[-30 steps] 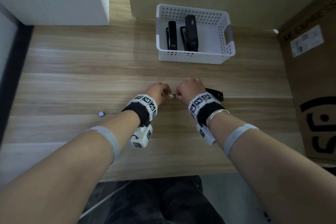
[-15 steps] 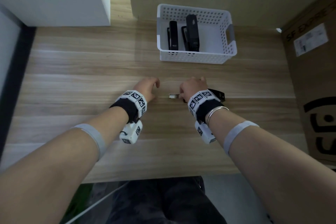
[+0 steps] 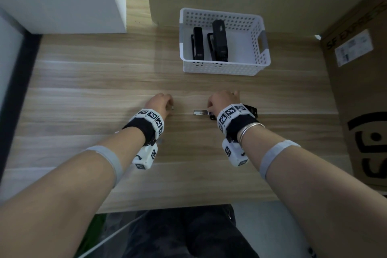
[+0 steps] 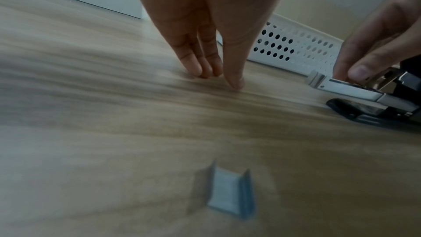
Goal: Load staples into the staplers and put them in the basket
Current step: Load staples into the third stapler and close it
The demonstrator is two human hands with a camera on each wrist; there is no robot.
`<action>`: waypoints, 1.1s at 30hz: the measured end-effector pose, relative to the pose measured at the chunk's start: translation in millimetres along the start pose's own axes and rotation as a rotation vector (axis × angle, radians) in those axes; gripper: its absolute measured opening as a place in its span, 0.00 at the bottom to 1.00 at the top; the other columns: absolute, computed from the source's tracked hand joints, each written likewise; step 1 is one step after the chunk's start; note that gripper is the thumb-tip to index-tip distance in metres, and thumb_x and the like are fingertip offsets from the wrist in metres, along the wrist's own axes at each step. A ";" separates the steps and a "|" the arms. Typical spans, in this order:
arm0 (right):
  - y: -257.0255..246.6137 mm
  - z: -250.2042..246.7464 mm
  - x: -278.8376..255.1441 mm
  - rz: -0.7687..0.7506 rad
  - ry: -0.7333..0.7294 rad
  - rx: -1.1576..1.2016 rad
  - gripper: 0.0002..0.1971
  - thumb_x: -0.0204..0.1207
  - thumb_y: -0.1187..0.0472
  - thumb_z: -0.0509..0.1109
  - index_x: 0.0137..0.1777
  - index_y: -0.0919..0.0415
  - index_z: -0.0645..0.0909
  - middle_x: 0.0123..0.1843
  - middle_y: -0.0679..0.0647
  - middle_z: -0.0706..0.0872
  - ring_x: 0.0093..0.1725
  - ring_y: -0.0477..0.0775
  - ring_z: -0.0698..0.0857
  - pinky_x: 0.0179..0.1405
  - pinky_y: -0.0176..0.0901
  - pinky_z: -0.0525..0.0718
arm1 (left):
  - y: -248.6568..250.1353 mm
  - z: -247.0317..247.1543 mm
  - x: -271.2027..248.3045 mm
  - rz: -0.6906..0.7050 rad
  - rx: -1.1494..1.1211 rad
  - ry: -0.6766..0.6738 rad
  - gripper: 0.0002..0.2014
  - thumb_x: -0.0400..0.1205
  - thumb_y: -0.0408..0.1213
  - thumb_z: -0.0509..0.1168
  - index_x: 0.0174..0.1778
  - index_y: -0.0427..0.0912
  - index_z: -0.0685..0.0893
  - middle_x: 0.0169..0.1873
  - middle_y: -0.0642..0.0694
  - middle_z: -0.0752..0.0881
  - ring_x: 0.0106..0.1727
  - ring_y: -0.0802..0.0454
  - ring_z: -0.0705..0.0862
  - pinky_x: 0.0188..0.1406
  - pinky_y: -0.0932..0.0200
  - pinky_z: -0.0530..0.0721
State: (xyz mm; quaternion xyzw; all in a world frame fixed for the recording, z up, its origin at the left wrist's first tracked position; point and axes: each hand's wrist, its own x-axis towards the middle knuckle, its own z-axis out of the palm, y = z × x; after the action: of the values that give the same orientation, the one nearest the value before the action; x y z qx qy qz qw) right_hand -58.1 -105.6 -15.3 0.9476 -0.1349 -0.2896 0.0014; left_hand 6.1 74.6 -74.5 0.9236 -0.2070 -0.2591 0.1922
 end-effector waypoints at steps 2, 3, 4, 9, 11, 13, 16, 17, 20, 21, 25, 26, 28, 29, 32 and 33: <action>0.3 1.2 0.1 -0.007 -0.002 -0.006 0.08 0.78 0.53 0.70 0.53 0.49 0.88 0.57 0.50 0.86 0.67 0.56 0.76 0.70 0.57 0.62 | 0.1 1.0 0.8 0.002 0.003 0.002 0.14 0.74 0.31 0.70 0.55 0.37 0.82 0.55 0.35 0.84 0.56 0.39 0.84 0.57 0.52 0.80; 0.3 2.1 0.3 -0.010 -0.001 -0.016 0.09 0.78 0.53 0.70 0.54 0.49 0.88 0.58 0.50 0.86 0.67 0.56 0.76 0.70 0.56 0.63 | 0.3 1.6 1.2 0.005 0.002 0.002 0.13 0.74 0.31 0.70 0.55 0.36 0.82 0.55 0.35 0.84 0.56 0.39 0.84 0.57 0.52 0.80; 0.1 2.7 0.6 -0.012 0.001 -0.025 0.09 0.77 0.53 0.70 0.55 0.50 0.88 0.59 0.50 0.86 0.67 0.55 0.77 0.69 0.56 0.63 | 0.8 2.2 1.6 0.008 -0.002 0.001 0.13 0.74 0.31 0.70 0.55 0.36 0.82 0.55 0.35 0.84 0.56 0.39 0.84 0.57 0.52 0.80; -3.2 0.2 3.0 -0.035 -0.031 -0.047 0.10 0.78 0.50 0.69 0.55 0.49 0.88 0.58 0.50 0.86 0.67 0.55 0.76 0.68 0.55 0.64 | 2.4 4.3 2.6 0.018 -0.012 -0.004 0.13 0.74 0.30 0.70 0.54 0.35 0.82 0.55 0.35 0.84 0.55 0.38 0.84 0.57 0.52 0.81; -5.0 -0.4 3.9 -0.059 -0.021 -0.056 0.09 0.78 0.50 0.69 0.54 0.49 0.88 0.57 0.50 0.86 0.67 0.55 0.76 0.68 0.55 0.64 | 2.7 5.0 2.2 0.024 -0.014 -0.001 0.12 0.74 0.29 0.70 0.53 0.35 0.82 0.54 0.35 0.84 0.54 0.38 0.84 0.56 0.52 0.82; -6.5 -1.0 4.3 -0.069 -0.005 -0.051 0.09 0.78 0.50 0.70 0.53 0.49 0.88 0.56 0.49 0.87 0.66 0.55 0.77 0.68 0.55 0.64 | 2.7 5.3 1.9 0.024 -0.018 0.007 0.12 0.74 0.28 0.70 0.52 0.36 0.82 0.53 0.35 0.84 0.54 0.39 0.85 0.54 0.52 0.81; -9.1 -3.9 4.0 -0.082 -0.015 -0.056 0.09 0.78 0.48 0.69 0.52 0.48 0.87 0.56 0.49 0.86 0.66 0.54 0.77 0.68 0.55 0.63 | 3.2 4.9 1.4 0.027 -0.017 0.008 0.12 0.74 0.28 0.69 0.52 0.36 0.82 0.53 0.36 0.84 0.53 0.39 0.84 0.53 0.53 0.81; -10.1 -4.9 4.1 -0.090 -0.022 -0.064 0.09 0.78 0.47 0.69 0.52 0.48 0.87 0.56 0.49 0.86 0.66 0.54 0.76 0.68 0.55 0.62 | 3.4 4.5 1.3 0.028 -0.017 0.008 0.12 0.74 0.28 0.69 0.53 0.36 0.82 0.53 0.35 0.84 0.54 0.38 0.84 0.53 0.53 0.81; -13.0 -7.5 4.2 -0.118 -0.038 -0.069 0.09 0.78 0.47 0.68 0.52 0.47 0.87 0.55 0.49 0.86 0.65 0.54 0.77 0.69 0.55 0.62 | 4.7 4.0 0.2 0.036 -0.017 0.010 0.12 0.74 0.28 0.69 0.54 0.36 0.82 0.54 0.35 0.83 0.54 0.38 0.84 0.54 0.53 0.81; -13.4 -8.7 3.6 -0.128 -0.041 -0.065 0.09 0.78 0.47 0.68 0.52 0.47 0.86 0.55 0.49 0.86 0.65 0.54 0.77 0.68 0.55 0.62 | 5.5 4.2 -0.6 0.040 -0.016 0.010 0.13 0.74 0.28 0.69 0.54 0.36 0.82 0.54 0.34 0.83 0.54 0.37 0.83 0.54 0.53 0.80; -12.8 -10.8 1.8 -0.195 -0.013 -0.031 0.07 0.79 0.58 0.68 0.53 0.47 0.86 0.55 0.47 0.87 0.65 0.53 0.76 0.69 0.54 0.62 | 7.8 3.7 -2.9 0.063 -0.008 0.028 0.16 0.73 0.27 0.69 0.57 0.37 0.81 0.53 0.35 0.82 0.55 0.37 0.82 0.55 0.53 0.79; -12.4 -10.3 1.5 -0.221 0.010 -0.017 0.09 0.78 0.61 0.68 0.51 0.48 0.86 0.54 0.47 0.87 0.65 0.52 0.76 0.68 0.54 0.62 | 8.8 3.7 -3.2 0.070 -0.006 0.039 0.16 0.73 0.26 0.69 0.57 0.38 0.82 0.53 0.36 0.82 0.55 0.37 0.82 0.55 0.53 0.79; -12.0 -10.4 0.7 -0.267 0.045 -0.002 0.10 0.77 0.64 0.67 0.48 0.48 0.86 0.54 0.47 0.87 0.65 0.52 0.76 0.67 0.53 0.62 | 11.7 3.7 -3.9 0.091 -0.017 0.057 0.17 0.72 0.23 0.66 0.56 0.40 0.82 0.53 0.36 0.82 0.55 0.37 0.81 0.56 0.52 0.78; -11.5 -10.2 0.2 -0.286 0.043 -0.007 0.09 0.77 0.63 0.68 0.48 0.48 0.87 0.55 0.47 0.87 0.66 0.53 0.75 0.67 0.53 0.62 | 13.7 3.8 -4.5 0.103 -0.027 0.059 0.18 0.72 0.22 0.65 0.56 0.40 0.82 0.53 0.36 0.82 0.56 0.38 0.81 0.56 0.52 0.78; -10.7 -9.0 -0.5 -0.332 0.012 -0.034 0.09 0.78 0.58 0.68 0.52 0.47 0.88 0.61 0.50 0.84 0.67 0.55 0.73 0.67 0.52 0.62 | 21.0 3.9 -5.3 0.137 -0.035 0.045 0.19 0.72 0.20 0.63 0.56 0.39 0.83 0.54 0.36 0.82 0.57 0.38 0.80 0.56 0.51 0.77; -11.1 -8.7 0.2 -0.335 0.003 -0.030 0.09 0.78 0.57 0.67 0.53 0.47 0.88 0.63 0.51 0.83 0.66 0.55 0.74 0.67 0.51 0.62 | 23.0 3.8 -5.5 0.143 -0.034 0.038 0.19 0.72 0.20 0.62 0.56 0.38 0.82 0.54 0.36 0.82 0.57 0.38 0.80 0.56 0.52 0.77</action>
State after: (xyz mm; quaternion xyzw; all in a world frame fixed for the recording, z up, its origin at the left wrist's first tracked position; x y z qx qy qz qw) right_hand -50.4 -95.6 -9.0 0.9570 0.0295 -0.2866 -0.0325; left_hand -6.8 56.9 -64.7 0.9079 -0.2645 -0.2304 0.2297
